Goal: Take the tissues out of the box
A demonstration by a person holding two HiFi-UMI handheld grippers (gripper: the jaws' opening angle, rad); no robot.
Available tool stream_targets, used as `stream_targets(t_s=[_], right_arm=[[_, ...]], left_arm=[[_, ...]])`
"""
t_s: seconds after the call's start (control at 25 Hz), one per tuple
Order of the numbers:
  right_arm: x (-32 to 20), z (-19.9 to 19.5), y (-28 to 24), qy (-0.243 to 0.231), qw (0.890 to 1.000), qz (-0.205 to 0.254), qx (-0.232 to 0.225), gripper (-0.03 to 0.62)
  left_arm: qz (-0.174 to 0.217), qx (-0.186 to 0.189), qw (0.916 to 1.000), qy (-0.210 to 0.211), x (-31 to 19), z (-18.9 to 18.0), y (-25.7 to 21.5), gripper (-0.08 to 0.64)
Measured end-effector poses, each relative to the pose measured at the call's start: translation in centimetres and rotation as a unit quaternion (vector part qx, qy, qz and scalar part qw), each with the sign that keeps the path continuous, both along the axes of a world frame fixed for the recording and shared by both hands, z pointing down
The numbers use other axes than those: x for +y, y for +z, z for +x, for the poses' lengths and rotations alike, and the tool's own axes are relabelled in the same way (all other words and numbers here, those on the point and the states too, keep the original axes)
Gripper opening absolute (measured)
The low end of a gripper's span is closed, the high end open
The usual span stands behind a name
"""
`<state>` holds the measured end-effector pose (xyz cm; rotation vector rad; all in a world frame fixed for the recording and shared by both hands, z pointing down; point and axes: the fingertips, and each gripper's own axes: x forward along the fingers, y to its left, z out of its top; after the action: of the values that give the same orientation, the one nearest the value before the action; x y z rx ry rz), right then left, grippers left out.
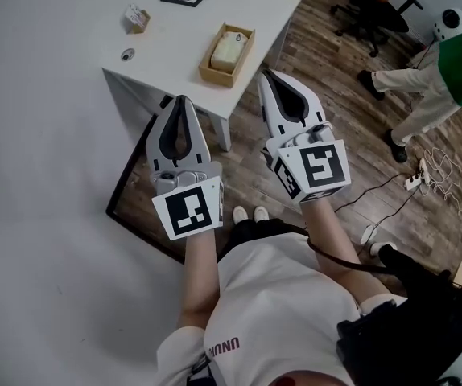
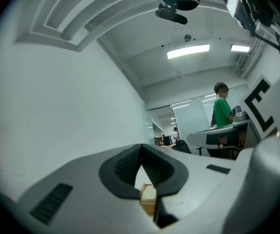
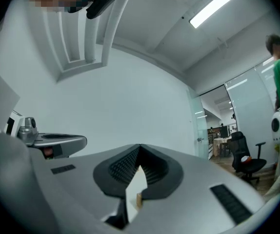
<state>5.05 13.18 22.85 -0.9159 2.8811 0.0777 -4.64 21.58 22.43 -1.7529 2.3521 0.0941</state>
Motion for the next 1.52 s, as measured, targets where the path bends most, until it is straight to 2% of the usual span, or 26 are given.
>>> stream_targets(t_s=[0.24, 0.64, 1.16, 1.52], right_arm=[[-0.6, -0.3, 0.0, 0.017, 1.0, 0.017, 0.009, 0.015], [-3.8, -1.6, -1.0, 0.031, 0.999, 0.039, -0.001, 0.015], [-12.5, -4.0, 0.9, 0.047, 0.999, 0.009, 0.0, 0.015], [-19.4, -6.2, 1.2, 0.042, 0.999, 0.012, 0.004, 0.015]], left_arm=[[-0.004, -0.02, 0.9995, 0.024, -1.0, -0.6, 0.2, 0.014], [0.024, -0.044, 0.9978, 0.042, -5.0, -1.7, -1.9, 0.014], [-0.003, -0.027, 0.9986, 0.046, -13.5, -4.2, 0.4, 0.014], [-0.027, -0.021, 0.9987, 0.037, -20.5, -6.6, 2.2, 0.014]])
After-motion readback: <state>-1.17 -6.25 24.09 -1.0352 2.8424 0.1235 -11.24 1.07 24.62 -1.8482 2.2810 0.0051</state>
